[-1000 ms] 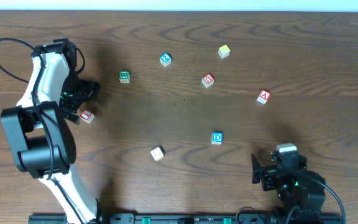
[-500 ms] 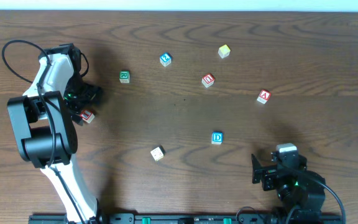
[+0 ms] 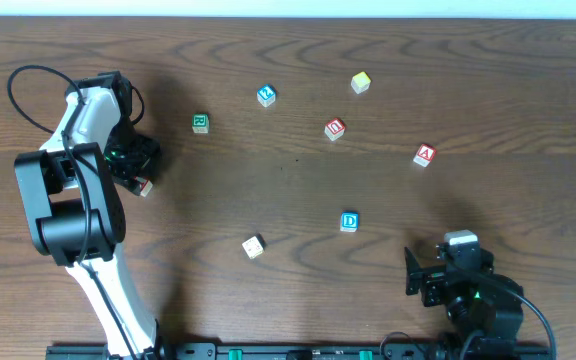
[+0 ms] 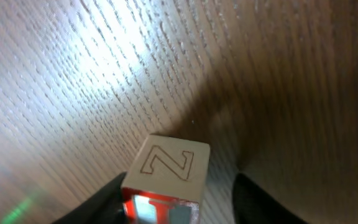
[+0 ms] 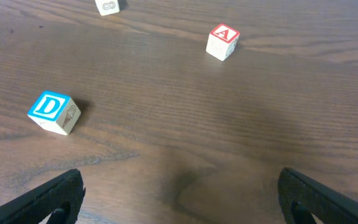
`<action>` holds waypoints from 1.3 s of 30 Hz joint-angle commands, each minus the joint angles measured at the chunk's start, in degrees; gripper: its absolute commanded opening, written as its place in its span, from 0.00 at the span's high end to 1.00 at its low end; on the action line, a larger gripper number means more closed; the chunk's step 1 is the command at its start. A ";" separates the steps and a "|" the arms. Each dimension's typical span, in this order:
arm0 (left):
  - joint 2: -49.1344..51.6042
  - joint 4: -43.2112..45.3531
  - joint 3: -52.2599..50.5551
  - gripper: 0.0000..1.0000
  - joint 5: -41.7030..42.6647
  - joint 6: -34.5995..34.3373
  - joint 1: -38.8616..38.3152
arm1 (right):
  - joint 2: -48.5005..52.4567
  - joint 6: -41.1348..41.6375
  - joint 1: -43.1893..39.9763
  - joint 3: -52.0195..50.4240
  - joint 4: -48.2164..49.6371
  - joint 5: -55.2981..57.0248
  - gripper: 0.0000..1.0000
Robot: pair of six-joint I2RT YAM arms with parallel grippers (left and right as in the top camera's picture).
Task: Spell out Ai2
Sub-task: 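Carry the red I block forward and set it down mid-table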
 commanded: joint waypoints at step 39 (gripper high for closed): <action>0.17 13.46 15.08 0.94 -1.95 31.10 -35.50 | -0.31 0.85 0.66 -0.31 -0.09 -0.44 0.01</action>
